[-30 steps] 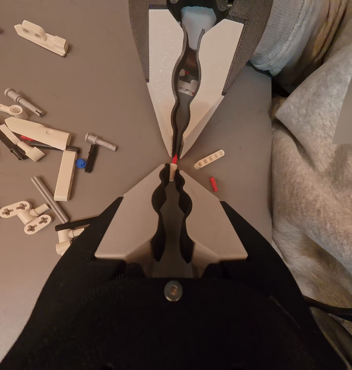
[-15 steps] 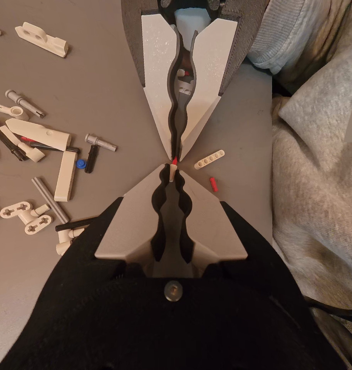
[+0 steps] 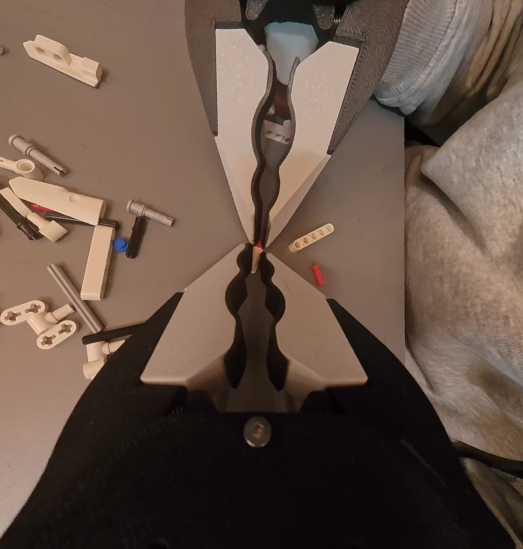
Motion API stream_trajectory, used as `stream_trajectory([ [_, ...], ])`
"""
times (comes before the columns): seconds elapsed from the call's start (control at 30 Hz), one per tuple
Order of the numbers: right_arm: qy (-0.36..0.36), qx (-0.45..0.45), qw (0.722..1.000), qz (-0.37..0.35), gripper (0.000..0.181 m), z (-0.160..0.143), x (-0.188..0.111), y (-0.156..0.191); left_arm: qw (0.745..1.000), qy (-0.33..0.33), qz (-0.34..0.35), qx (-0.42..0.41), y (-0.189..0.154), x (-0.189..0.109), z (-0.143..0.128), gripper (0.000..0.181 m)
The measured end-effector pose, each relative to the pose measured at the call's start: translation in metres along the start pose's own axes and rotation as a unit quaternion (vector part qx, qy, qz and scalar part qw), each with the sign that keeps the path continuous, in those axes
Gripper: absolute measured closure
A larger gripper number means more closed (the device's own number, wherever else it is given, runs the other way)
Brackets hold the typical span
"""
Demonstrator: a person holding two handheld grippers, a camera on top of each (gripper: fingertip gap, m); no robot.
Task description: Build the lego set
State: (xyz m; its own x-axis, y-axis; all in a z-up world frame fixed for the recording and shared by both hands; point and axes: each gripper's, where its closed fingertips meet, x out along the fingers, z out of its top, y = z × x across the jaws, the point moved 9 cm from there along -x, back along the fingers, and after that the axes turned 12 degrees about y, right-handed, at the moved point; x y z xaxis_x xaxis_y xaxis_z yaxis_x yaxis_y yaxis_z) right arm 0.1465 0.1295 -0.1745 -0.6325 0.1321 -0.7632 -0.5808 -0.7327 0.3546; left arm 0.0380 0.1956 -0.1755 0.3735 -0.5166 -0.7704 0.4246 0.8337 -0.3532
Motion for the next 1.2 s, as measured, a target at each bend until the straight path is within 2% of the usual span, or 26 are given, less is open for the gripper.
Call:
stream_trajectory([
  [0.07, -0.007, 0.001, 1.0, 0.002, 0.181, -0.001, 0.0, 0.0, 1.0, -0.001, -0.005, -0.004, 0.001, 0.0, 0.0, 0.176],
  [0.23, -0.009, -0.035, 0.998, -0.055, 0.179, -0.003, 0.0, 0.009, 1.0, 0.0, -0.022, -0.011, 0.002, 0.0, 0.0, 0.175],
  [0.33, -0.017, -0.042, 0.997, -0.063, 0.179, -0.005, -0.005, 0.012, 1.0, -0.001, -0.023, -0.009, 0.002, 0.0, 0.0, 0.174],
  [0.43, -0.037, -0.043, 0.996, -0.075, 0.179, -0.006, -0.016, 0.01, 1.0, -0.016, -0.019, -0.016, 0.003, -0.003, 0.0, 0.164],
  [0.57, -0.075, -0.054, 0.992, -0.09, 0.179, -0.005, -0.027, 0.01, 0.996, -0.081, -0.041, -0.021, 0.005, -0.016, -0.001, 0.161],
  [0.7, -0.121, -0.109, 0.977, -0.137, 0.179, 0.0, -0.033, 0.018, 0.983, -0.17, -0.062, -0.026, 0.009, -0.033, -0.002, 0.157],
  [0.77, -0.137, -0.132, 0.969, -0.158, 0.179, 0.003, -0.034, 0.022, 0.979, -0.191, -0.067, -0.023, 0.009, -0.037, -0.003, 0.157],
  [0.97, -0.154, -0.189, 0.946, -0.216, 0.179, 0.004, -0.038, 0.029, 0.978, -0.192, -0.079, 0.005, 0.001, -0.036, 0.0, 0.163],
  [1.13, -0.136, -0.211, 0.942, -0.223, 0.179, 0.004, -0.031, 0.032, 0.979, -0.187, -0.086, 0.009, 0.0, -0.034, 0.0, 0.164],
  [1.2, -0.131, -0.217, 0.941, -0.223, 0.179, 0.004, -0.03, 0.033, 0.979, -0.189, -0.08, 0.008, 0.0, -0.034, 0.0, 0.173],
])
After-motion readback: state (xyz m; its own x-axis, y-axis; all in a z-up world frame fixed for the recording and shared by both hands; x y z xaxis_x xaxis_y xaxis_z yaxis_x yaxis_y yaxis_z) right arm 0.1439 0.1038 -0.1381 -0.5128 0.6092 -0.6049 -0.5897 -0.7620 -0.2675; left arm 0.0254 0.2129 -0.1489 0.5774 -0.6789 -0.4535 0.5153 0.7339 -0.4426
